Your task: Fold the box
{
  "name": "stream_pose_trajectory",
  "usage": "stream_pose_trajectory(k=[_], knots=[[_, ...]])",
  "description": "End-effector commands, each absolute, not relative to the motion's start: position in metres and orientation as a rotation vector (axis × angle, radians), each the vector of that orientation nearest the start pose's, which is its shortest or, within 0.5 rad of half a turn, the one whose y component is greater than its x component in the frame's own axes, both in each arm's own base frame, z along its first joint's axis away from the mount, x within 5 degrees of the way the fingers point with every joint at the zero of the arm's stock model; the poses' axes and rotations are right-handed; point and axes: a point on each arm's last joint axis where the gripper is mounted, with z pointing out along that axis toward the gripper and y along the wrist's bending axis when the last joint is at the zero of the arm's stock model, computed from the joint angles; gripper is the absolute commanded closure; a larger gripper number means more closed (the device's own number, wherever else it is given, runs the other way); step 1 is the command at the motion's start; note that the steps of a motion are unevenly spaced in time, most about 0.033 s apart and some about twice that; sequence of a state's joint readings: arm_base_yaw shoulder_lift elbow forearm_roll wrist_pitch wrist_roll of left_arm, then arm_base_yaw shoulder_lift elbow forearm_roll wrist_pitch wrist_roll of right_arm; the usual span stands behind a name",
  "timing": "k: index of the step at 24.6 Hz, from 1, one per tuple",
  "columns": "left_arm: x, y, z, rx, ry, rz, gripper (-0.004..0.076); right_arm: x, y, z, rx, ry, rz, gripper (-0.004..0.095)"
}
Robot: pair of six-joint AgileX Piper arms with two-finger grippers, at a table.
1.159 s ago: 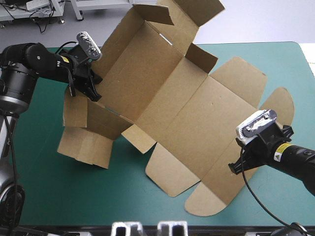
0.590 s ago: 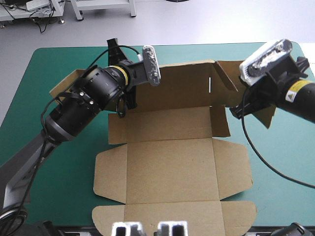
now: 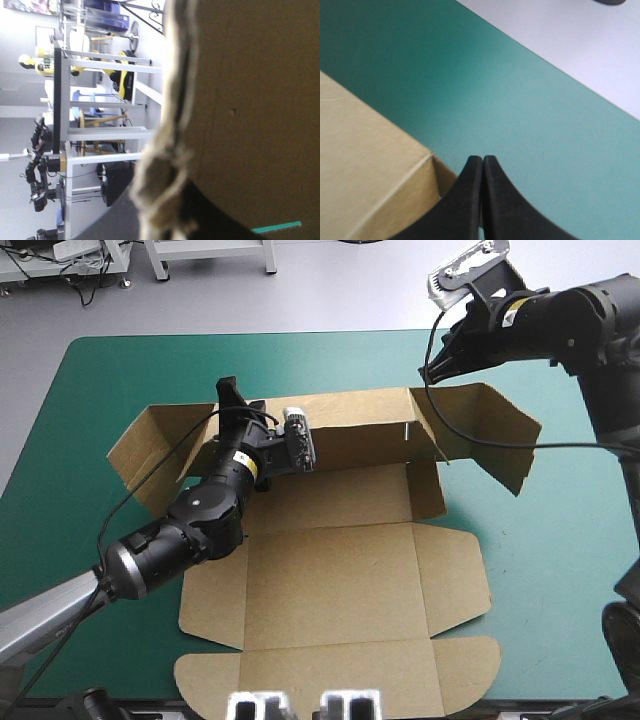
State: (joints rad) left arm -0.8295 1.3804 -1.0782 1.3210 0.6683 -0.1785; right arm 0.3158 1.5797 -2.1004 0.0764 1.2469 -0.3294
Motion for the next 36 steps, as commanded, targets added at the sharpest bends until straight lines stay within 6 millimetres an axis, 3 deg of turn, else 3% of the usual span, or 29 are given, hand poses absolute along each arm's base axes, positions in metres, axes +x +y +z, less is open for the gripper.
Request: stream_pose_trajectory(k=[1, 8, 12, 15, 19, 22, 28, 30, 36], knots=[[0.233, -0.178, 0.358, 1.260, 1.327, 0.810, 0.0734, 0.302, 0.082, 0.512, -0.632, 2.114, 0.153, 0.0933], [0.230, -0.180, 0.342, 1.299, 1.270, 0.809, 0.0734, 0.342, 0.046, 0.486, -0.516, 2.198, 0.239, 0.0933], [0.231, -0.178, 0.345, 1.268, 1.256, 0.841, 0.0734, 0.362, 0.039, 0.467, -0.482, 2.250, 0.281, 0.0933], [0.233, -0.179, 0.345, 1.262, 1.238, 0.863, 0.0734, 0.385, 0.047, 0.437, -0.523, 2.299, 0.410, 0.0933], [0.237, -0.180, 0.339, 1.270, 1.255, 0.888, 0.0734, 0.392, 0.052, 0.392, -0.559, 2.429, 0.473, 0.0933], [0.239, -0.182, 0.335, 1.280, 1.260, 0.898, 0.0734, 0.381, 0.057, 0.364, -0.611, 2.493, 0.579, 0.0933], [0.240, -0.181, 0.335, 1.260, 1.274, 0.899, 0.0734, 0.355, 0.061, 0.357, -0.674, 2.491, 0.658, 0.0933], [0.240, -0.181, 0.335, 1.253, 1.279, 0.896, 0.0734, 0.338, 0.062, 0.355, -0.715, 2.479, 0.684, 0.0933], [0.240, -0.181, 0.335, 1.254, 1.278, 0.891, 0.0734, 0.302, 0.069, 0.332, -0.841, 2.425, 0.821, 0.0932]])
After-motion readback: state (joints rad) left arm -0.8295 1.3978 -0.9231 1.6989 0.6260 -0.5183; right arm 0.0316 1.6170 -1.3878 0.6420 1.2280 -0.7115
